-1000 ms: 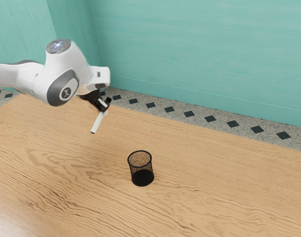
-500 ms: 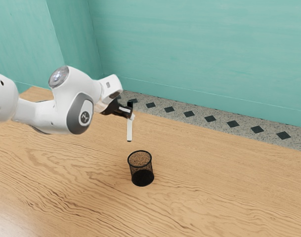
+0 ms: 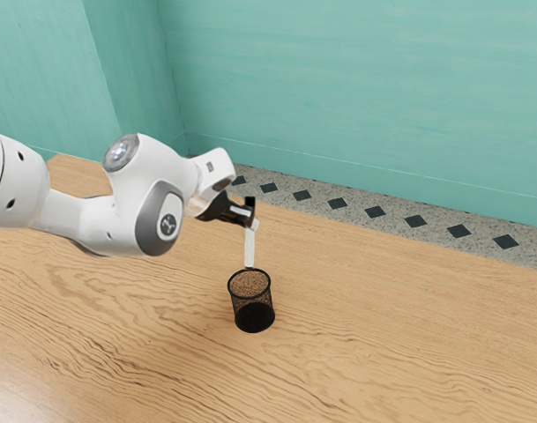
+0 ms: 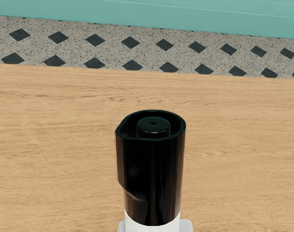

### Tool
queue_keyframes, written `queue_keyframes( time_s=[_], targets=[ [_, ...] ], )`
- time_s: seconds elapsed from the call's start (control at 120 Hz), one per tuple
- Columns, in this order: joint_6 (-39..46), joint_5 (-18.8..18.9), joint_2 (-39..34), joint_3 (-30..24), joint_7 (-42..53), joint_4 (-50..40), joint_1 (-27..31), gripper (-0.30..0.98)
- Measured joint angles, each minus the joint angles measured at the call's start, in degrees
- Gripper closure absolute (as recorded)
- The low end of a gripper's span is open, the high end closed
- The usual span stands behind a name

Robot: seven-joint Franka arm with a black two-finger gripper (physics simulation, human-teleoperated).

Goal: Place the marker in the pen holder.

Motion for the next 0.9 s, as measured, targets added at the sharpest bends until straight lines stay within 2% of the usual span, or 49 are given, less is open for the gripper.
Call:
queue_keyframes(
  time_s=[0.367,0.55,0.667,0.758,0.833,0.9],
  targets=[
    [-0.1,-0.1,-2.5,-0.9,-1.1,-4.7,-0.7,0.79],
    [-1.5,0.1,-3.2,-1.1,-2.2,-5.2,-0.4,0.39],
    [-3.5,0.1,-4.5,1.2,-2.7,-4.0,-2.4,0.23],
    [-12.5,1.3,-4.8,6.6,-3.4,5.7,-6.4,0.15],
    [-25.7,7.4,-3.9,10.1,-4.7,18.4,-8.1,0.1],
    [-38.2,12.9,-2.8,11.3,-5.8,28.9,-6.8,0.08]
  ],
)
